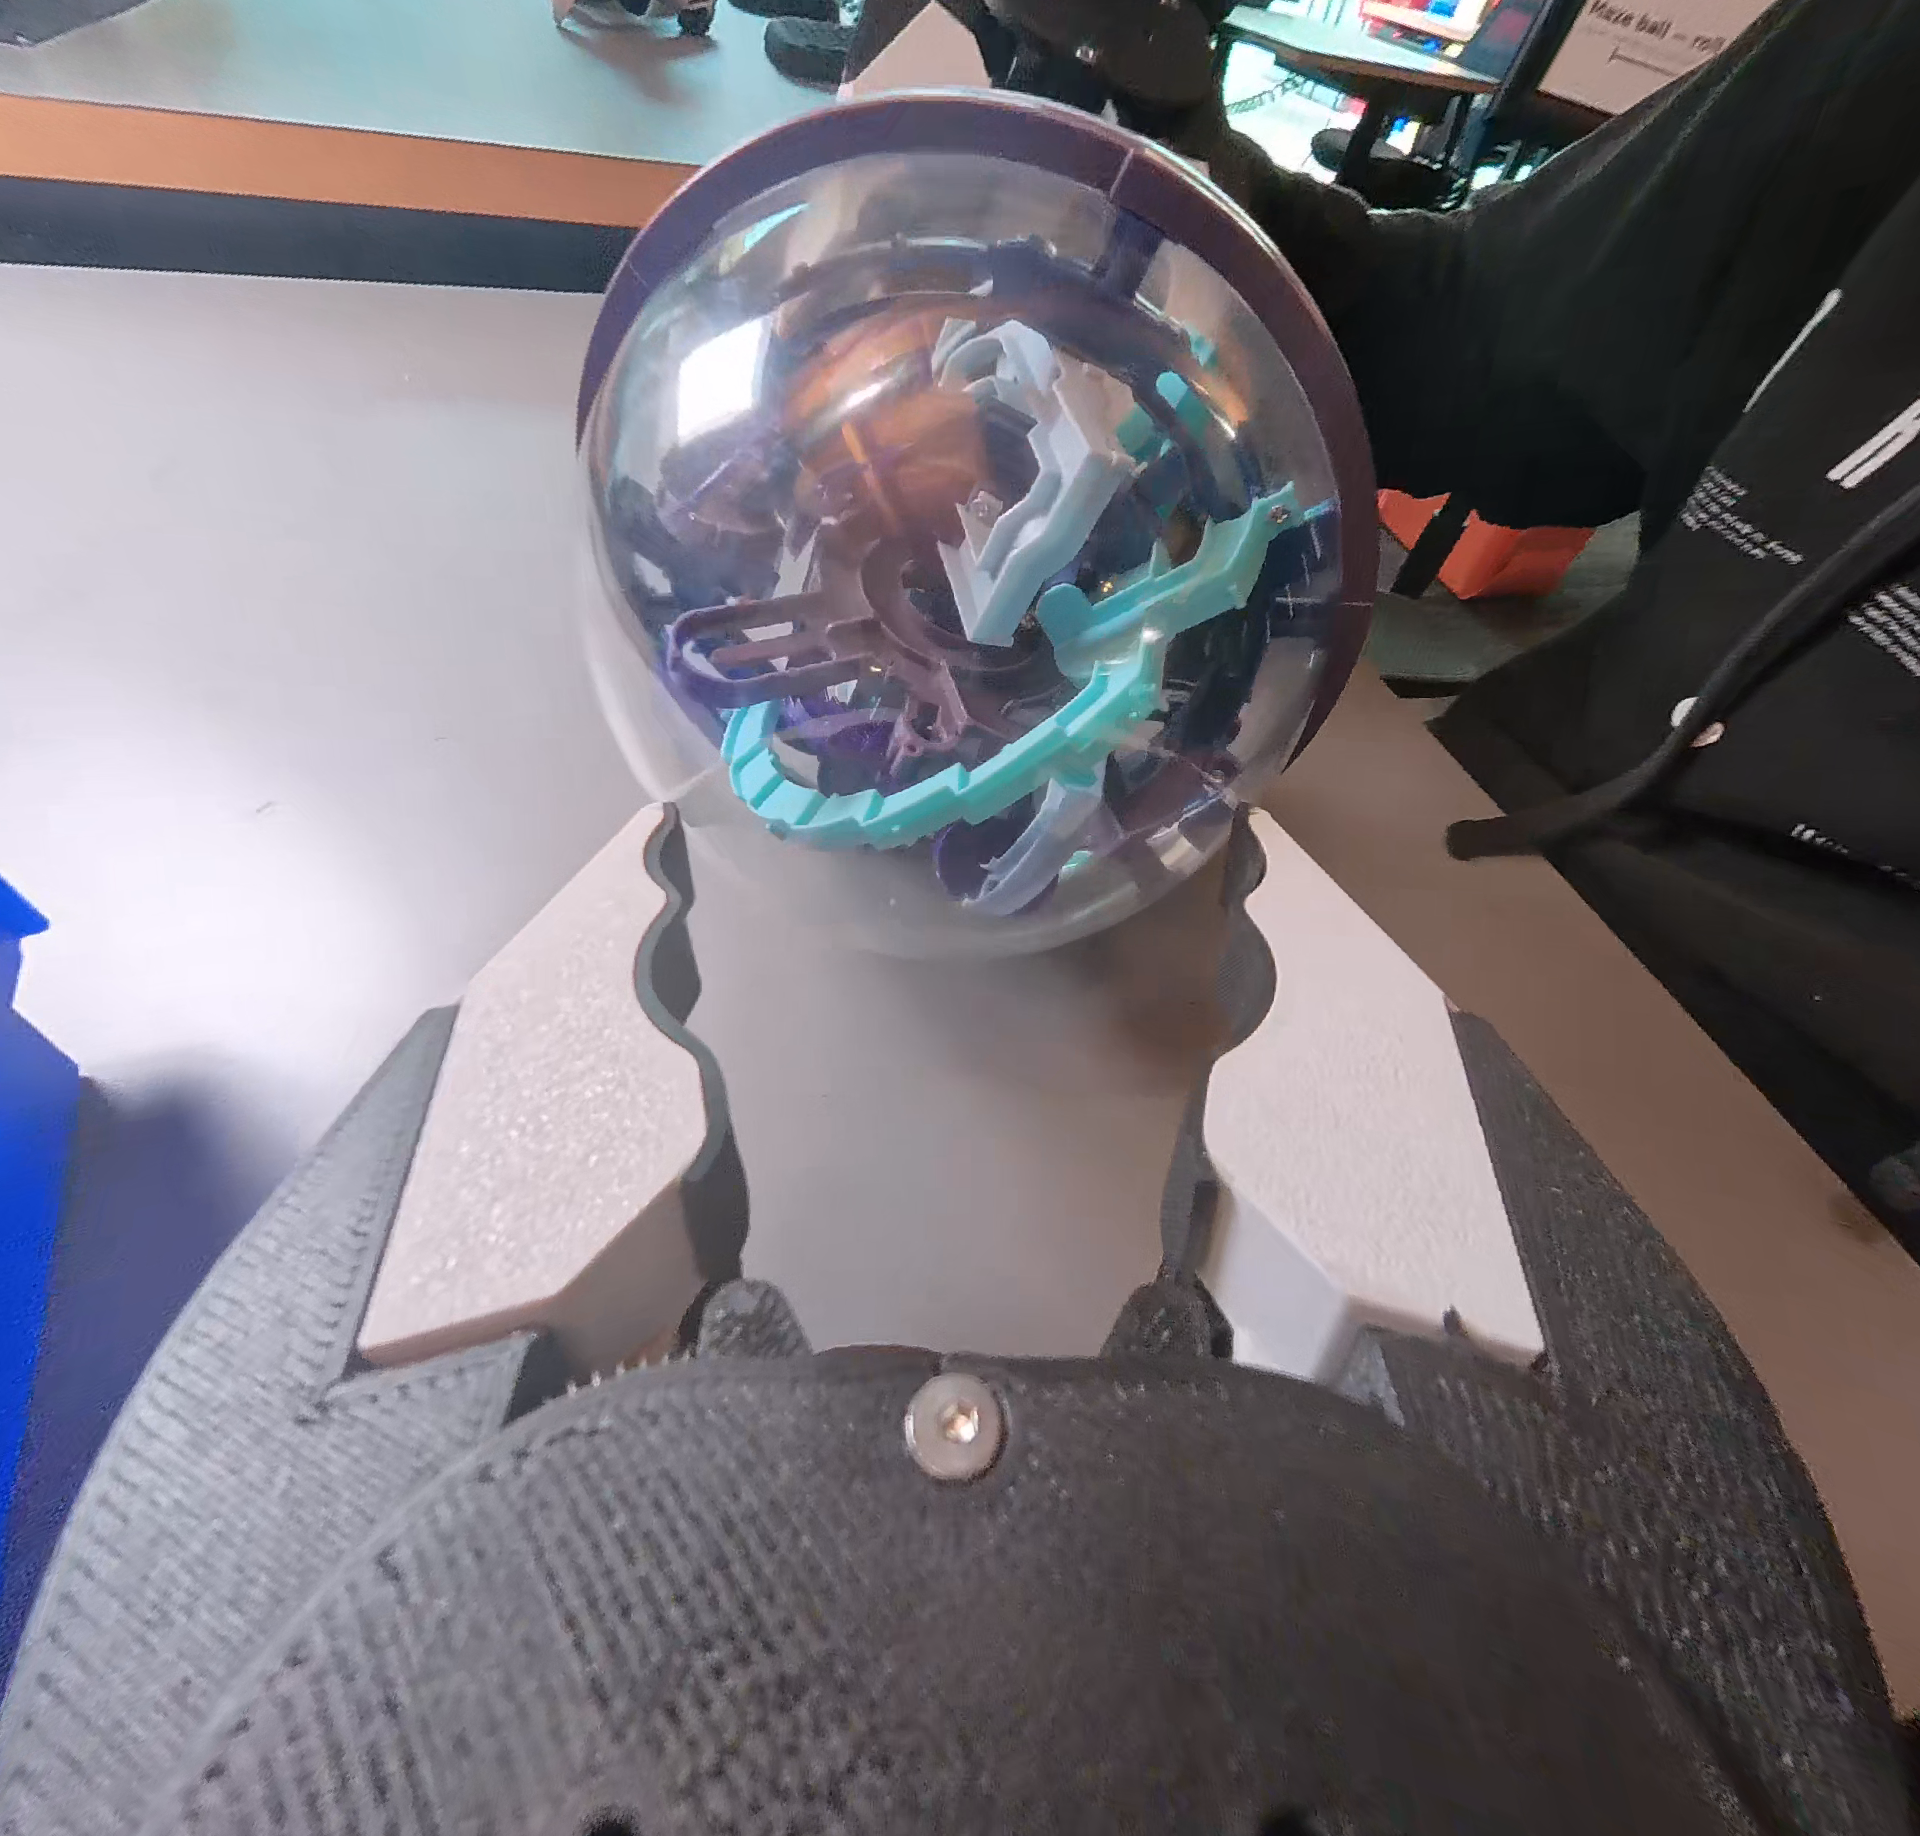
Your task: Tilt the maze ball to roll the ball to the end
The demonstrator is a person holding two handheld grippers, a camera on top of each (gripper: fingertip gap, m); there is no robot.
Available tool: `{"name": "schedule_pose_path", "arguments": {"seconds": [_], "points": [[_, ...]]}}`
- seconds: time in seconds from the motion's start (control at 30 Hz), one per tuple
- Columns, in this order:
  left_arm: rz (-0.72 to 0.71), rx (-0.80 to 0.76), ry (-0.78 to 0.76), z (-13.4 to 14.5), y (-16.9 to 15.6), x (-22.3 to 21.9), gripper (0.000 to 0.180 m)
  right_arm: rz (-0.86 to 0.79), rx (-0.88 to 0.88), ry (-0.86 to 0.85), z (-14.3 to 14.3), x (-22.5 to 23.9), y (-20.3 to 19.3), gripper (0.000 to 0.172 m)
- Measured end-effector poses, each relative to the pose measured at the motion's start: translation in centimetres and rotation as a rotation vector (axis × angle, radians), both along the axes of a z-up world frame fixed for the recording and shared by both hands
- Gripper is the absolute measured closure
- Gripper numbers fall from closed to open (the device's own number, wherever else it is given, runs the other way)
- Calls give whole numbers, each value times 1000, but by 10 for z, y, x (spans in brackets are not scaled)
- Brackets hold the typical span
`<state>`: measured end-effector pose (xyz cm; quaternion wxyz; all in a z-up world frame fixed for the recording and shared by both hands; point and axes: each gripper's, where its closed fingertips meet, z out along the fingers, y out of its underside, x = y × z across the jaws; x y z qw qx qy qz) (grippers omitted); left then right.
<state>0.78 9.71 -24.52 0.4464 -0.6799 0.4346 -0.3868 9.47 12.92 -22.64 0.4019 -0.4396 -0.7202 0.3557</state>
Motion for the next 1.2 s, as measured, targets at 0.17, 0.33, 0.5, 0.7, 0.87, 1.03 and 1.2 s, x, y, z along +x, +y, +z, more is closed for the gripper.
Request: {"name": "schedule_pose_path", "arguments": {"seconds": [0.17, 0.33, 0.5, 0.7, 0.87, 1.03, 1.2], "points": [[-29, -7, -25, 5, -5, -2, 92, 30, 41, -1, -3, 5, -3, 71], [44, 10, -86, 14, 6, -11, 67, 33, 121, -14, -6, 7, -8, 74], [-12, 24, -83, 13, 0, 8, 51, 23, 212, -55, -16, 6, -7, 76], [-55, 55, -38, 7, -7, 17, 49, 33, 241, -56, -18, 0, -7, 77], [-46, 24, -83, 6, -5, 11, 49, 42, 192, -17, -10, -3, -8, 81], [-34, -18, -119, 4, -2, 4, 49, 62, 108, 34, -1, -9, -9, 83], [-24, -49, -130, 3, -1, 0, 49, 72, 66, 52, 3, -15, -9, 82]]}}
